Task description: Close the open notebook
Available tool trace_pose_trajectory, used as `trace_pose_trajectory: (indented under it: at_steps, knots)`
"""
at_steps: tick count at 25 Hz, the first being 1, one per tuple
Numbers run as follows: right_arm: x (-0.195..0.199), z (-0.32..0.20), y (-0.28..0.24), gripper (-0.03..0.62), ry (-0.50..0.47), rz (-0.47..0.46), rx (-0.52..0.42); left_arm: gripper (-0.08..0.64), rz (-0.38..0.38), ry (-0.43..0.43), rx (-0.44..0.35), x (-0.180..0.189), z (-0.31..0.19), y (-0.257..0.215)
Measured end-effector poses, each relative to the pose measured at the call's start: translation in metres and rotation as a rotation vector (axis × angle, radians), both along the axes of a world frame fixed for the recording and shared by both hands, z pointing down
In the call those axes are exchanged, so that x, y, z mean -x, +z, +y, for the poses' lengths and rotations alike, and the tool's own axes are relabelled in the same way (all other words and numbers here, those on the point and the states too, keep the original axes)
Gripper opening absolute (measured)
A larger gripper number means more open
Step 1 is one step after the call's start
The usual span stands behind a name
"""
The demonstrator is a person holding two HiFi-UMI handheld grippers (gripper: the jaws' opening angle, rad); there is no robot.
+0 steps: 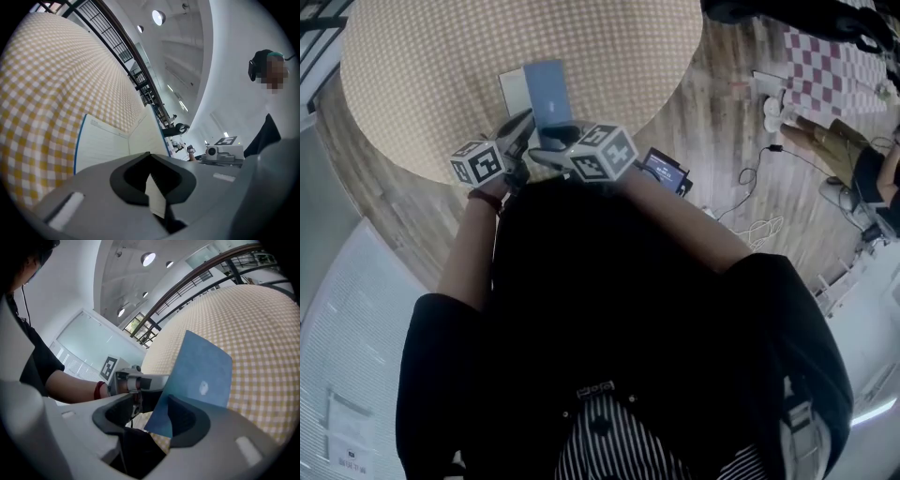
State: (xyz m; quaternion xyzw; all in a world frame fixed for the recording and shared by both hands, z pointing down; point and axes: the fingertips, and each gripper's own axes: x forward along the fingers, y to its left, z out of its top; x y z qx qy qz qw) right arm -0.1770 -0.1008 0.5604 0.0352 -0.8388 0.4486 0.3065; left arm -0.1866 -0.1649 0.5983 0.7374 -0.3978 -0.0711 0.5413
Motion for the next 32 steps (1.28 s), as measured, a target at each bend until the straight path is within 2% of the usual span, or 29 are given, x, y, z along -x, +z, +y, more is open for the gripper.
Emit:
trace_pose_trajectory:
  at_steps: [6,11,15,17,20,23,29,32]
  knots:
    - [0.026,0.006,0.014,0.236,-0.083,0.025,0.026,0.002,0.008,-0.118,0.056,0.03,0.023,0.01]
    - [0.037,0.009,0.028,0.236,-0.137,0.063,0.051,0.002,0.016,-0.197,0.071,0.051,0.04,0.01]
    - [0.051,0.023,0.05,0.236,-0.217,0.121,0.048,0.002,0.065,-0.236,0.132,0.064,0.06,0.024]
    - [0.055,0.028,0.063,0.236,-0.24,0.158,0.042,0.002,0.062,-0.255,0.152,0.07,0.068,0.03]
    - [0.056,0.031,0.079,0.236,-0.243,0.213,0.031,0.002,0.03,-0.273,0.15,0.08,0.079,0.035]
    - [0.055,0.03,0.087,0.236,-0.267,0.261,-0.012,0.002,0.048,-0.301,0.147,0.089,0.088,0.026]
    - [0.063,0.017,0.055,0.235,-0.243,0.212,-0.07,0.002,0.023,-0.34,0.113,0.114,0.095,0.0]
    - [0.061,0.01,0.027,0.172,-0.222,0.16,-0.103,0.002,0.021,-0.333,0.082,0.115,0.092,-0.019]
